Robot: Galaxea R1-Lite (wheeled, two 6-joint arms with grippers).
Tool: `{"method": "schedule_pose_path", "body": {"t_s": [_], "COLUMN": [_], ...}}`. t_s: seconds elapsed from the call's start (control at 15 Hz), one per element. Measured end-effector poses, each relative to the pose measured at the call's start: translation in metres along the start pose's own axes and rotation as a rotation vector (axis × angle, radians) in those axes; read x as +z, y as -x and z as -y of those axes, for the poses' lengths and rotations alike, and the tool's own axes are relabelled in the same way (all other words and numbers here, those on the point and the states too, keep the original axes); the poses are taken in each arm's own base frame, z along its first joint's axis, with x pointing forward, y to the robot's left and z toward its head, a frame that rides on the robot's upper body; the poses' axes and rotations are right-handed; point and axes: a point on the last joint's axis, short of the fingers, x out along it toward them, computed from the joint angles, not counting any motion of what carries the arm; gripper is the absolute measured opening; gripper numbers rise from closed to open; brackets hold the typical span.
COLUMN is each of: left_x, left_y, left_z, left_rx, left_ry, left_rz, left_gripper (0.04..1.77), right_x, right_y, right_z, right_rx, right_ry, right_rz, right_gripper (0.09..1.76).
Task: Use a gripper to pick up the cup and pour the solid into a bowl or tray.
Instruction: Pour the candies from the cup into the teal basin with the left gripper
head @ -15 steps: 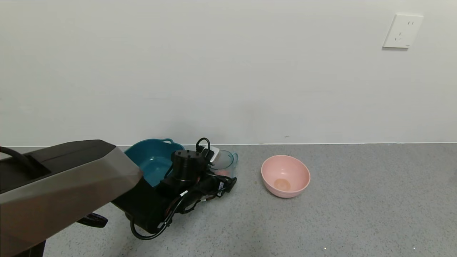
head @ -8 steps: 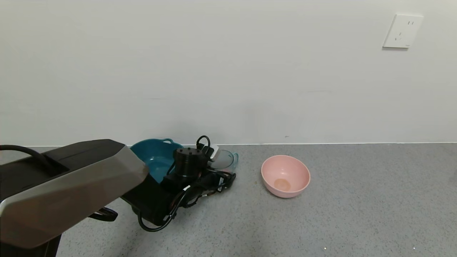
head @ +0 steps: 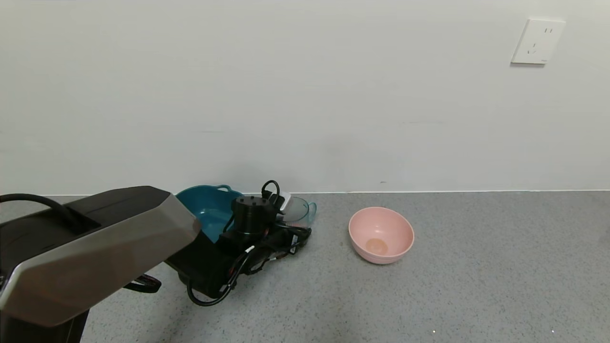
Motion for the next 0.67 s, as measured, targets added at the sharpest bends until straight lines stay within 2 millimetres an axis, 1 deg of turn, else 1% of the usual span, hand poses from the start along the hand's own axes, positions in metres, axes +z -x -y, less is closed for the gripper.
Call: {"method": "schedule_pose_path", "body": {"t_s": [0.27, 0.67], "left_x": [0.001, 0.015], "left_y": [0.003, 0.020], "left_z": [0.000, 0.000], "left_rx": [-0.001, -0.002], "left_ry": [0.000, -0.001], "left_rz": [-0.001, 0.019], "left_gripper": [1.31, 1.31], "right_x": [0.000, 0.000], "right_y": [0.000, 0.000], "right_z": [0.000, 0.000], "right_rx": [0.000, 0.000], "right_ry": [0.000, 0.000], "right_rz": [0.000, 0.000], "right_gripper": [1.71, 1.71]}}
